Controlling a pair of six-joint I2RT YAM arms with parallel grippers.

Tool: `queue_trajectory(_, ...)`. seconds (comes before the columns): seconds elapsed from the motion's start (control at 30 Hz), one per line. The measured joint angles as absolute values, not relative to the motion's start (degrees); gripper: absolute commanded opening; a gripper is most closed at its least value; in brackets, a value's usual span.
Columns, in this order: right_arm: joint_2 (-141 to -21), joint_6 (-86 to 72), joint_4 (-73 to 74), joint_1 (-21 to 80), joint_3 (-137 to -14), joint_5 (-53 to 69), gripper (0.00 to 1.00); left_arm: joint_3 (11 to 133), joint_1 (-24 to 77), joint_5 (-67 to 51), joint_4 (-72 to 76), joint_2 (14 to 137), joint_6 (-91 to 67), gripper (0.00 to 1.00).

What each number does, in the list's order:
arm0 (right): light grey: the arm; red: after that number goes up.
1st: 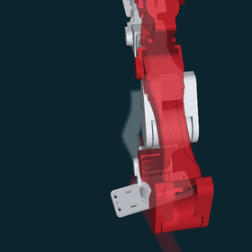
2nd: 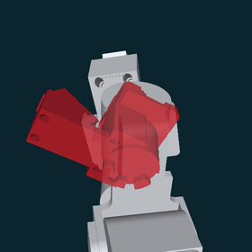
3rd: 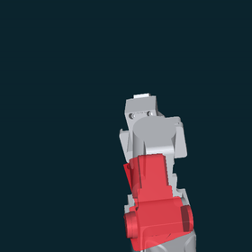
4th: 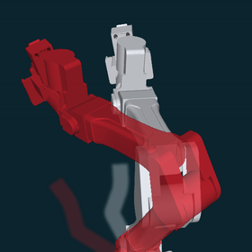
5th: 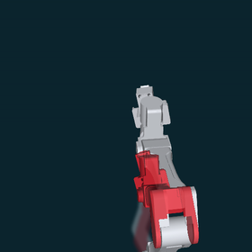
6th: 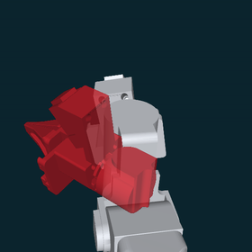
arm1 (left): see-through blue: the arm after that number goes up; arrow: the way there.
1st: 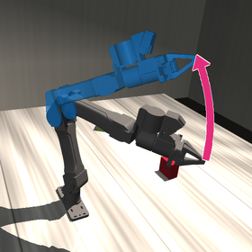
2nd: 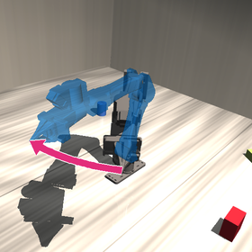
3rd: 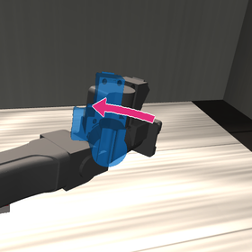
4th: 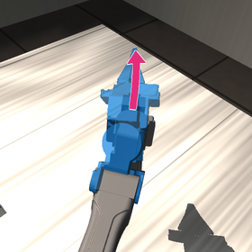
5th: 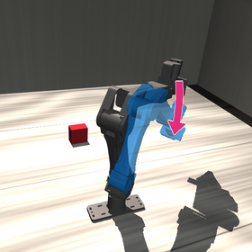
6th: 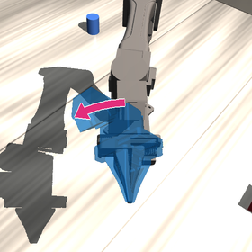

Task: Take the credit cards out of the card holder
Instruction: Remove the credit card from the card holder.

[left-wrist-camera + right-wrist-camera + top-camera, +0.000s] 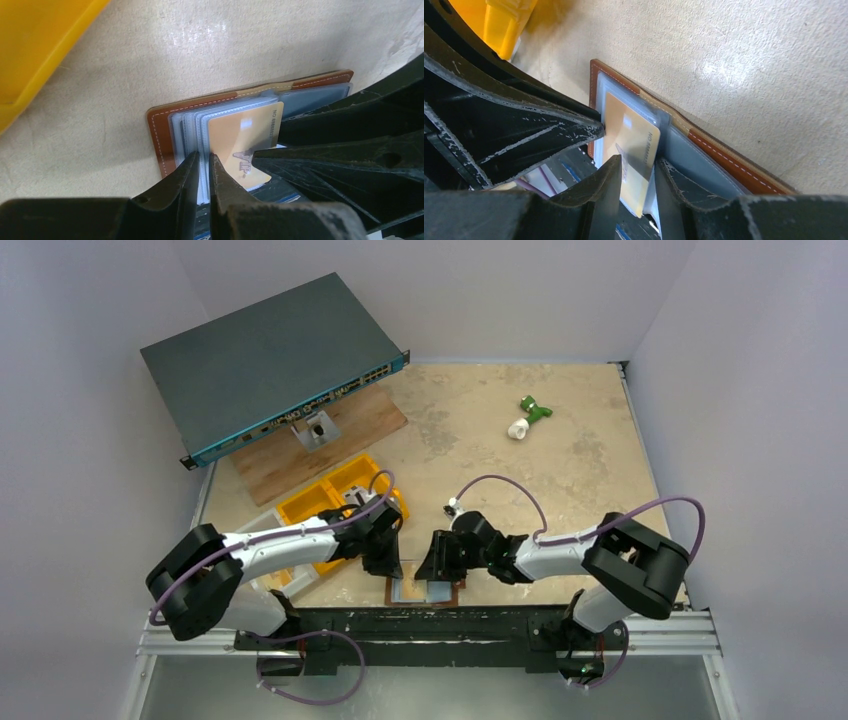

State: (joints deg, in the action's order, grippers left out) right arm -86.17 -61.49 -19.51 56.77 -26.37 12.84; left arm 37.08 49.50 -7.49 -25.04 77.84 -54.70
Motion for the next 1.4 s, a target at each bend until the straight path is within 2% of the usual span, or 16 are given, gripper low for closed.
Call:
queue_trajectory(0.2,-87.88,-62.26,-23.70,55.40,-25.32,16.16,0.33,36.88,50.41,-6.96,-24.10,78.37,-57.71,0.04)
queue_trajectory(0.33,-88.03,-62.63,-25.43,55.00,-24.58,16.97,0.39,36.88,50.54,-6.20,-24.47,78.43,-60.07,0.00)
queue_trajectory(0.5,-87.99,-63.29,-30.22,53.91,-22.22,18.44,0.40,36.82,50.83,-5.34,-24.71,78.43,-63.31,0.00)
queue_trajectory(0.97,-89.69,-70.13,-47.94,49.95,-12.19,23.38,0.34,36.49,51.55,-5.72,-23.22,79.13,-68.01,0.00)
queue_trajectory(1.17,-92.92,-73.17,-55.22,49.28,-9.91,24.95,0.25,36.47,51.55,-5.58,-23.31,79.07,-68.47,0.00)
queue_trajectory(1.4,-96.77,-76.05,-62.26,49.04,-8.45,25.80,0.19,36.47,51.55,-5.54,-23.33,79.07,-68.49,0.00)
